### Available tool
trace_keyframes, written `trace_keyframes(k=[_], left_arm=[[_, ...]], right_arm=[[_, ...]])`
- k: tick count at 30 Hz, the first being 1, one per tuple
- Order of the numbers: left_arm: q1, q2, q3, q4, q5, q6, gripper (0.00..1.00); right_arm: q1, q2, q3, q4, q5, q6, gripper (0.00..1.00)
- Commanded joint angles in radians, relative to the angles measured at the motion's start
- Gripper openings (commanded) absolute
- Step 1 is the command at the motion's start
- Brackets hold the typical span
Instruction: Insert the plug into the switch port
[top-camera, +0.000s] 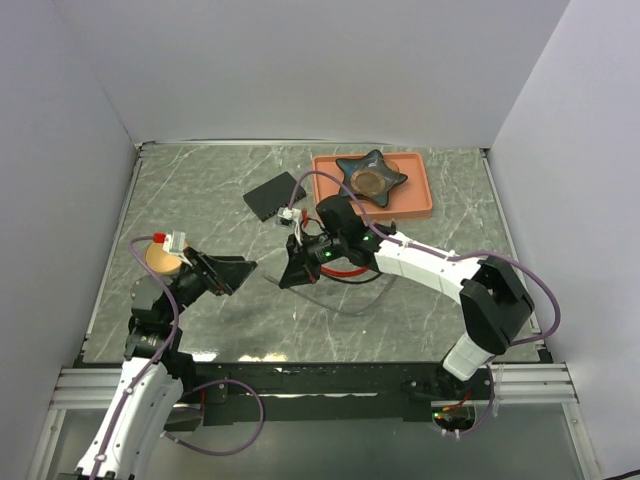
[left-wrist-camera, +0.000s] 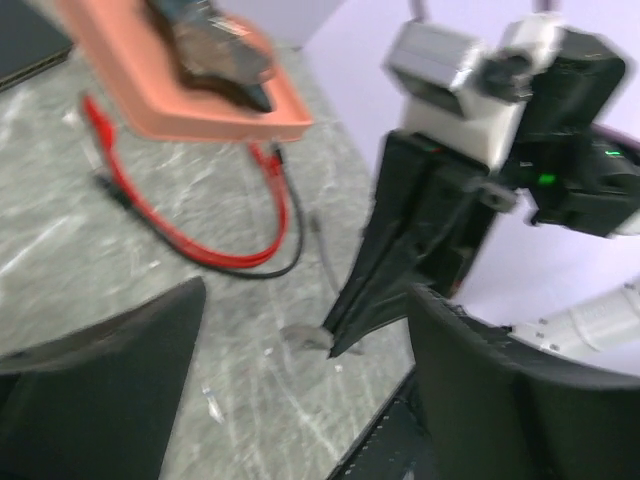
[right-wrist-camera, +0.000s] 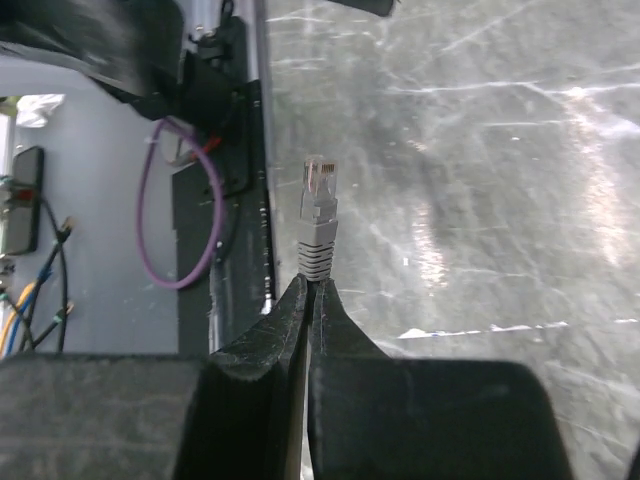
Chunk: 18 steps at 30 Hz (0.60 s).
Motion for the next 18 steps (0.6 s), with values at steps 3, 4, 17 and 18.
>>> trace_keyframes(k=[3, 4, 17, 18], left_arm=[[-0.017, -0.024, -0.023, 0.164, 0.082, -0.031, 0.68], [-0.026, -0.019, -0.028, 0.178, 0.085, -0.036, 0.67], [-0.249, 0.114, 0.005, 0.272, 0.004, 0.004, 0.59], [-0.260, 0.125, 0.008, 0.267, -0.002, 0.009, 0.55]], right_arm=[[-0.006, -0.086, -0.002, 0.063, -0.089, 0.033, 0.00], [-0.006, -0.087, -0.001, 0.063, -0.093, 0.038, 0.00], [-0.006, -0.109, -0.015, 0.100, -0.124, 0.089, 0.00], [-0.006, -0.117, -0.015, 0.101, -0.124, 0.089, 0.00]])
